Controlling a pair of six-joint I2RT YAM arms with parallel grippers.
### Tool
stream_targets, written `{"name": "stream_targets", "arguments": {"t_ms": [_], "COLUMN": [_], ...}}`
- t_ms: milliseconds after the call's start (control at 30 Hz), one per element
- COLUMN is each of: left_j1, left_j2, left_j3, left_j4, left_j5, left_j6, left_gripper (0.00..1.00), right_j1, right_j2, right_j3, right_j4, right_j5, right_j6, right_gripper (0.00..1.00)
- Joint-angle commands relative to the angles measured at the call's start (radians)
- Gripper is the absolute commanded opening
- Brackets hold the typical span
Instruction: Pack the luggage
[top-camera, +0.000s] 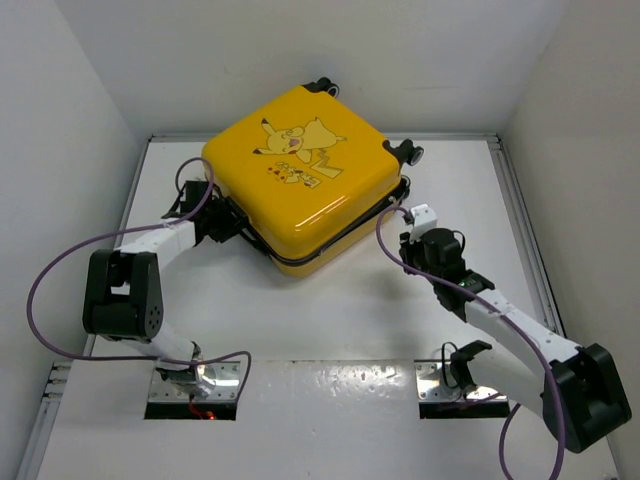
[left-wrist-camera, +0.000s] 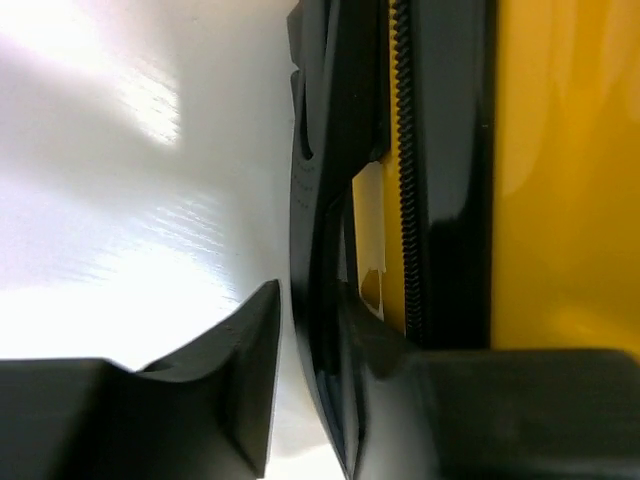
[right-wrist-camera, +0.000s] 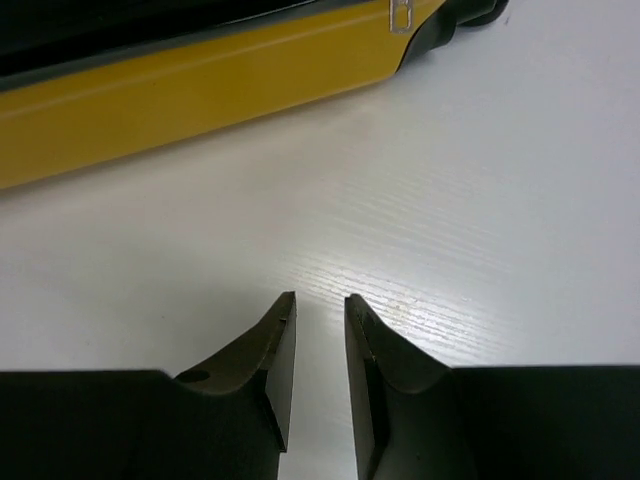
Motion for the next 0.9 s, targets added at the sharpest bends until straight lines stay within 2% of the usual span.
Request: {"name": "stream_targets", "arguments": {"t_ms": [0, 100, 133, 167, 300, 500, 700, 867], "left_j1": [0.005, 0.07, 0.092, 0.125, 0.172, 0.25, 0.281, 0.281], "left_j2": [0.089, 0.116, 0.132, 0.132, 0.153, 0.207, 0.25, 0.25], "left_j3": [-0.055, -0.055, -0.055, -0.055, -0.009, 0.06, 0.12, 0.12], "left_j4": [-0.095, -0.071, -0.057, -0.057, -0.101, -0.212, -0.244, -0.244], "left_j5": [-0.207, -0.143, -0.119, -0.1, -0.12, -0.149, -0.131, -0.12], "left_j6": [-0.001, 0.009, 0.036, 0.051, 0.156, 0.289, 0.354, 0.375], "left_gripper": [0.29, 0.11, 0.01, 0.0, 0.0, 0.0, 0.0, 0.0], "right_j1": [-0.018, -0.052, -0.056, -0.064, -0.108, -0.171, -0.217, -0.196], "right_j2": [-0.031, -0.046, -0.046, -0.04, 0.04, 0.213, 0.393, 0.495], "right_j3": [0.018, -0.003, -0.009, -0.026, -0.056, 0.038, 0.257, 0.361], "right_j4": [0.049, 0.079, 0.091, 0.11, 0.229, 0.381, 0.29, 0.283], "right_j5": [0.016, -0.03, -0.032, -0.037, -0.139, -0.295, -0.625, -0.699], "right_j6": [0.007, 0.024, 0.016, 0.016, -0.001, -0.039, 0.091, 0.188], "right_gripper": [0.26, 0.28, 0.32, 0.44, 0.63, 0.6, 0.59, 0.61]}}
